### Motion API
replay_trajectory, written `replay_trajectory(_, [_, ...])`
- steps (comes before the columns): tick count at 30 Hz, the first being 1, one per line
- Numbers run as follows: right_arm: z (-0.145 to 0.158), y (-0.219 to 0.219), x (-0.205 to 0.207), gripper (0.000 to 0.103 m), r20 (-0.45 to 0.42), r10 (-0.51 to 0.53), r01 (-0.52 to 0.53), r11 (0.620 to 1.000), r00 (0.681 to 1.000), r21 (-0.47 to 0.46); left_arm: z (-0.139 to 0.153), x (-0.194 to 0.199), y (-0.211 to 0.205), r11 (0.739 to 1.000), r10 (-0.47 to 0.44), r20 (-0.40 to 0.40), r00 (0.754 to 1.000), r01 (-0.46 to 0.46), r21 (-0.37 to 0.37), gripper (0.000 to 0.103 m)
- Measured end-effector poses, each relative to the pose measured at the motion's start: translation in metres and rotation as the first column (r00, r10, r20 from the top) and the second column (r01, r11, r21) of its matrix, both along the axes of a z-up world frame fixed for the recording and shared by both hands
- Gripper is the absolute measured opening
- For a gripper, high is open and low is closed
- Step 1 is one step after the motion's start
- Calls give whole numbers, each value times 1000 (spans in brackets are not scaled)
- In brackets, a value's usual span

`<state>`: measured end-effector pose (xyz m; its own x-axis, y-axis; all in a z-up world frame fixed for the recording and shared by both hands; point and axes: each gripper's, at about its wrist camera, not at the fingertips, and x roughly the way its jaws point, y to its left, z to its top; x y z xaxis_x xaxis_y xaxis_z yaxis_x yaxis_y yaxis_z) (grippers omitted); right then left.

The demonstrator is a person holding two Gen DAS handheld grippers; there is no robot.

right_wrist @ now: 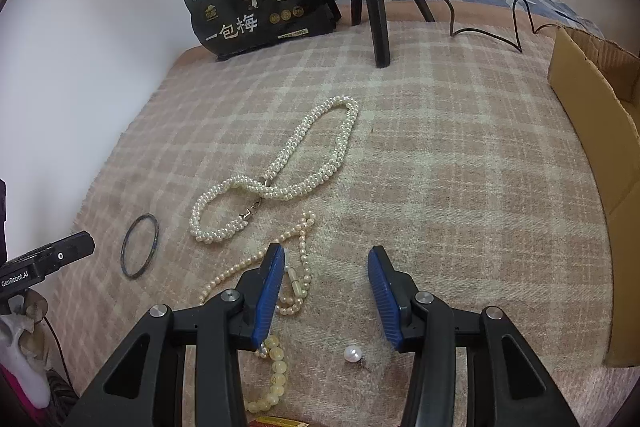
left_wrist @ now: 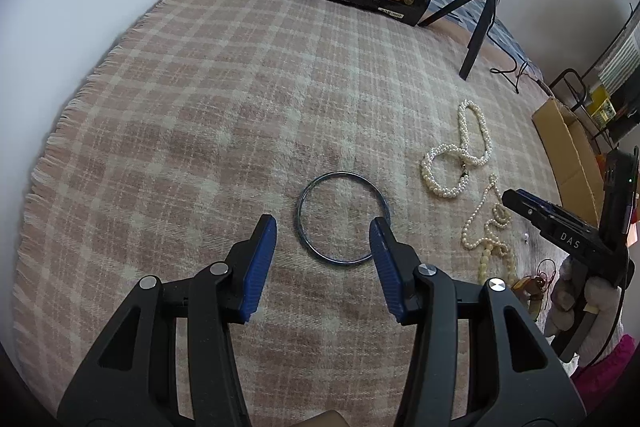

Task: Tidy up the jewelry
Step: 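Move left tool toward black ring while right tool approaches the pearl strand, then close left tool on black ring while right tool closes on pearl strand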

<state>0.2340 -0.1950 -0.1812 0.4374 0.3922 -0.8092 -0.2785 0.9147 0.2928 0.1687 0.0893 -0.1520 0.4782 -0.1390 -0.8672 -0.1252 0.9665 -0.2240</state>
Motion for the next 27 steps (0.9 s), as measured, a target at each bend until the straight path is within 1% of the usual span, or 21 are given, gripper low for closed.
replay_trajectory(4, [-2, 10, 0, 46, 17, 27, -26, 998, 999, -56, -6, 3, 2, 1000, 9, -10, 1000, -9, 12, 50])
replay_trajectory(8, [-2, 15, -2, 46, 32, 47, -44, 995, 998, -85, -14, 7, 5, 1000, 15, -25, 1000, -15, 18, 50])
replay_trajectory(10, [-4, 18, -2, 46, 37, 54, -50, 993, 998, -102, -21, 10, 5, 1000, 18, -39, 999, -18, 21, 46])
replay_trajectory(11, [-5, 19, -2, 46, 40, 57, -53, 992, 998, -112, -24, 12, 5, 1000, 18, -50, 999, -17, 23, 42])
replay_trajectory(19, [-6, 21, -2, 43, 57, 71, -61, 986, 996, -155, -37, 20, 2, 999, 15, -71, 997, -13, 37, 41])
replay_trajectory(21, [-7, 25, -2, 38, 65, 84, -70, 979, 994, -193, -38, 20, 0, 999, 13, -72, 997, -10, 43, 41])
replay_trajectory(23, [-7, 28, -4, 36, 69, 108, -90, 971, 992, -222, -39, 20, -1, 999, 11, -73, 997, -7, 51, 41])
replay_trajectory(24, [-7, 30, -4, 32, 67, 122, -103, 967, 990, -235, -39, 20, -1, 998, 10, -73, 997, -5, 57, 41])
replay_trajectory(27, [-6, 37, -7, 26, 64, 165, -141, 949, 984, -281, -40, 21, -3, 997, 7, -78, 997, -1, 71, 41])
